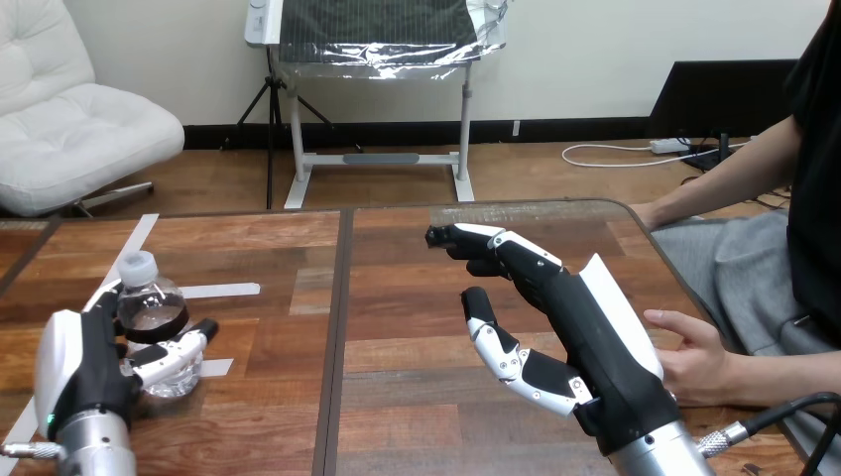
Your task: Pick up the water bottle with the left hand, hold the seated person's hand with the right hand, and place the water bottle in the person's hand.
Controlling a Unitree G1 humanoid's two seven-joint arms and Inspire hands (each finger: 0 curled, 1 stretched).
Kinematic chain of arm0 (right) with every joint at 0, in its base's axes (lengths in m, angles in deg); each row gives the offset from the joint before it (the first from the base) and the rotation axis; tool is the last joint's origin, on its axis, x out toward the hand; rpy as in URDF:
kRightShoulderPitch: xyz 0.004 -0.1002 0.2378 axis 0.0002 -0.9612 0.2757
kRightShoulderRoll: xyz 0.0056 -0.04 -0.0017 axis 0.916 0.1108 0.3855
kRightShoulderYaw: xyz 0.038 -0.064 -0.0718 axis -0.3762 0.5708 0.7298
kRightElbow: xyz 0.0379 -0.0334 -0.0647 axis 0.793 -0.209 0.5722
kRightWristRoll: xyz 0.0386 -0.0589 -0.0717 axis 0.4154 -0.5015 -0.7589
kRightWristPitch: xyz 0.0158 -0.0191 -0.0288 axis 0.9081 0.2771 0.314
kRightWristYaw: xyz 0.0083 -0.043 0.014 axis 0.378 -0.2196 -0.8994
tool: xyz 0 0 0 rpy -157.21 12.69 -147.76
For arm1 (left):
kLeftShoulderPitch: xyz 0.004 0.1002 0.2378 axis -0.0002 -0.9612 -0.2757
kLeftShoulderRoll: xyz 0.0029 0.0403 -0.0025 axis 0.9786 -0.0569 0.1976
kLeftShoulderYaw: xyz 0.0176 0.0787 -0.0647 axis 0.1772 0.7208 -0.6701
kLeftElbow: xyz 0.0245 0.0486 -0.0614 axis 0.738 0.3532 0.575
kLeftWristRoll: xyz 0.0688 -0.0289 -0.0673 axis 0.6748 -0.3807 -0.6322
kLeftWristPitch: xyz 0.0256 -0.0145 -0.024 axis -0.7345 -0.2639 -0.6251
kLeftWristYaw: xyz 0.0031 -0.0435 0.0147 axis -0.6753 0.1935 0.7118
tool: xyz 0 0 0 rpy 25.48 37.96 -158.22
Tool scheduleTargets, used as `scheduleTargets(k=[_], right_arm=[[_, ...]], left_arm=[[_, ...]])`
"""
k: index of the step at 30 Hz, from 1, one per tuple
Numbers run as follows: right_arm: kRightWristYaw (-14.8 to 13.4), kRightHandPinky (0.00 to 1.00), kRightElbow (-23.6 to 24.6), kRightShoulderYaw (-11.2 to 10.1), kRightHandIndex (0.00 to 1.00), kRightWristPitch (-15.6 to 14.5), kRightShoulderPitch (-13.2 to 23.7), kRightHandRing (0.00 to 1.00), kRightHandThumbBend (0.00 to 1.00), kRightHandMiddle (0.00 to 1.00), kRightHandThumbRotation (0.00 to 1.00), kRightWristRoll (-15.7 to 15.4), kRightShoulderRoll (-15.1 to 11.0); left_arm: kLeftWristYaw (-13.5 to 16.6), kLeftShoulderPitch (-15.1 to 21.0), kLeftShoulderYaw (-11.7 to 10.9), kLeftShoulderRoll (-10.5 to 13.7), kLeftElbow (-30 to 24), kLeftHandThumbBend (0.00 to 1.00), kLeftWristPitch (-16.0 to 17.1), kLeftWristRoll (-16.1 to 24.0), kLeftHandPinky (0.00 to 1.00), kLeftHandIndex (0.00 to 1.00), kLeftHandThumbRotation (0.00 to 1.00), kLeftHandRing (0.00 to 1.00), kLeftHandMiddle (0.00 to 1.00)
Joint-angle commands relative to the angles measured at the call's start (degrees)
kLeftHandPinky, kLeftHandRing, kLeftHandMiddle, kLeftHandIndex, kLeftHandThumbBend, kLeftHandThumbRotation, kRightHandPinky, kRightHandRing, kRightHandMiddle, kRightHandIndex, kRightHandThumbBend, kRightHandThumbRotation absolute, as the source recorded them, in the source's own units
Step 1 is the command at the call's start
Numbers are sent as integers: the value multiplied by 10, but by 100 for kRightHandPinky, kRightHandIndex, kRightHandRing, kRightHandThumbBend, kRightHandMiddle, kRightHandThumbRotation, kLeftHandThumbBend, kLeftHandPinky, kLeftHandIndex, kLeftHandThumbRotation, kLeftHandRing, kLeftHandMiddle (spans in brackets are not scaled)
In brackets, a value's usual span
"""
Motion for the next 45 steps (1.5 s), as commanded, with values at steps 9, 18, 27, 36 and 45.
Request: scheduleTargets(k=[9,18,27,36,45], right_arm=[[-5,80,11,-9,76,14,34,82,1,82,0,2,-2],[-5,82,11,-9,76,16,34,84,1,82,0,3,-3],[-7,83,12,-9,76,16,32,84,1,82,0,5,-2],[-6,83,16,-9,76,11,30,84,2,82,0,7,-1],[-6,83,15,-10,77,13,31,83,1,83,0,7,-2]], left_arm=[[21,66,25,-7,45,91,16,9,81,93,46,89,91],[45,87,32,-11,78,92,19,16,81,94,50,90,93],[72,106,38,-11,111,92,29,16,79,92,48,87,91],[98,120,35,-14,148,89,61,7,75,87,43,82,85],[130,125,20,-25,176,79,124,-16,63,73,16,68,71]])
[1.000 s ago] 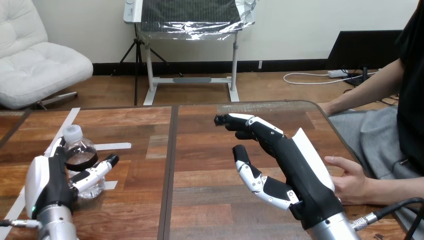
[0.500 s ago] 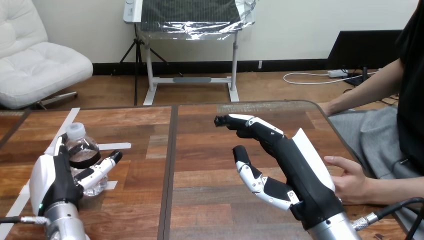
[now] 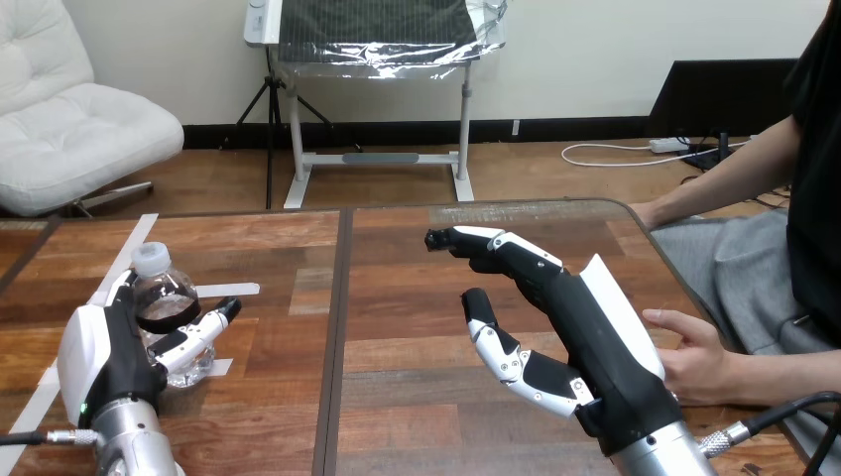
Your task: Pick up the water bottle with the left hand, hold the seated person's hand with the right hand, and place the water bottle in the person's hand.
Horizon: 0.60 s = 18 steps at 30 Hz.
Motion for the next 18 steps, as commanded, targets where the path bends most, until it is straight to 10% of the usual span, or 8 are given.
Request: scheduleTargets(k=[1,18], right_arm=[[-6,83,16,-10,77,9,30,83,1,83,0,6,3],[-9,83,18,-12,77,7,30,83,2,82,0,1,3]], left_arm=[[26,50,-8,-8,22,78,46,-6,61,71,13,66,69],[60,67,-11,-13,79,66,103,-21,41,50,0,42,45]])
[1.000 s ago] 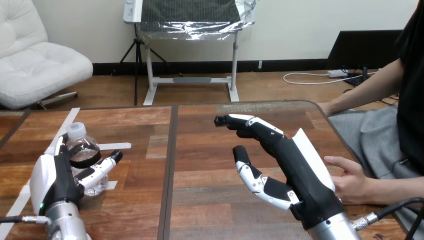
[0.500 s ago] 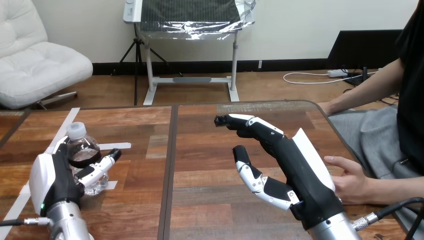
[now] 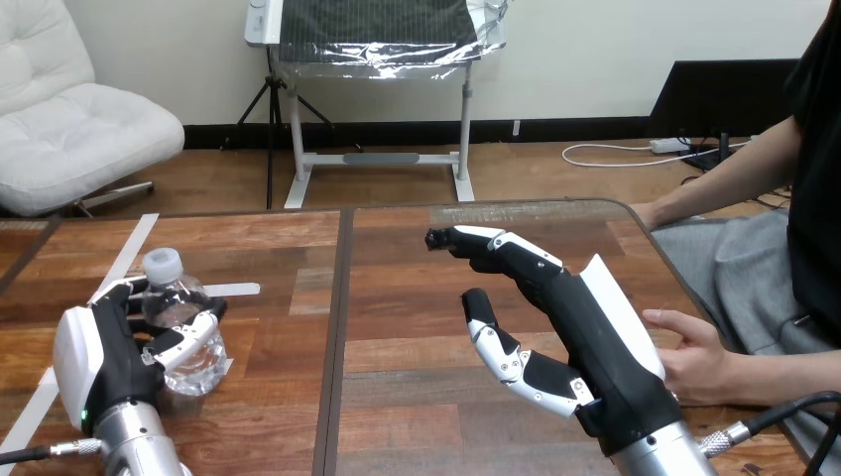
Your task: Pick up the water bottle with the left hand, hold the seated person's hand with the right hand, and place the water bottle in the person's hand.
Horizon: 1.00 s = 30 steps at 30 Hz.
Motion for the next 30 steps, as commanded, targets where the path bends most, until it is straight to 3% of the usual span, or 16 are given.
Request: scheduleTargets(k=[1,30], right_arm=[[-9,83,17,-12,77,7,30,83,2,82,0,3,4],[-6,88,25,-12,78,-4,27,84,3,81,0,4,3]], left_arm=[[8,49,3,0,16,66,20,4,40,50,0,42,45],[39,51,12,5,46,66,43,22,42,50,0,43,46]])
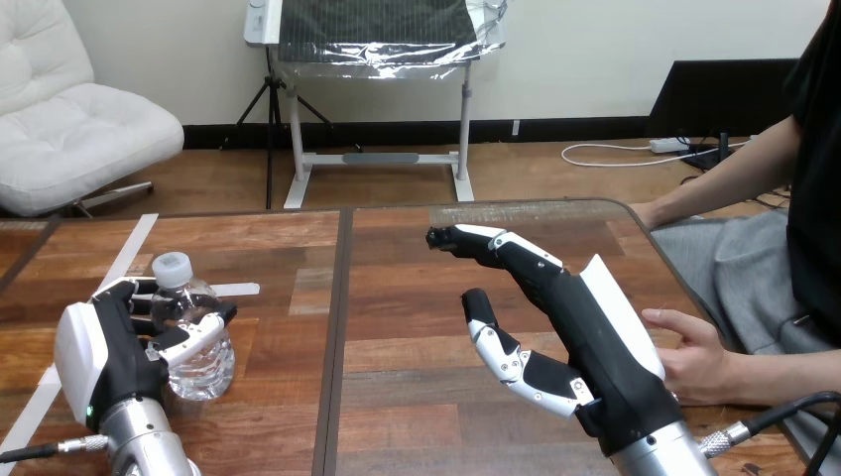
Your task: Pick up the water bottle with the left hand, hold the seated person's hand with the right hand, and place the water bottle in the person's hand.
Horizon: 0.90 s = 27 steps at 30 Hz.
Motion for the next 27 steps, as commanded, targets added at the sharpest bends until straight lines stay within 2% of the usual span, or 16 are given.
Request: scheduleTargets(k=[1,9,21,27], right_arm=[[-6,88,25,-12,78,-1,27,84,3,81,0,4,3],[-7,88,25,-12,78,0,27,84,3,81,0,3,3],[-9,88,25,-13,78,1,27,84,3,81,0,0,2],[-9,81,21,-14,78,7,28,81,3,80,0,7,4]], left_arm=[[10,31,6,6,0,66,13,13,42,50,0,43,46],[13,28,6,7,0,65,22,8,44,51,0,44,47],[0,10,-1,-6,-32,65,57,-13,43,51,0,44,47],[-21,-2,-5,-18,-47,64,100,-42,43,51,0,44,47]])
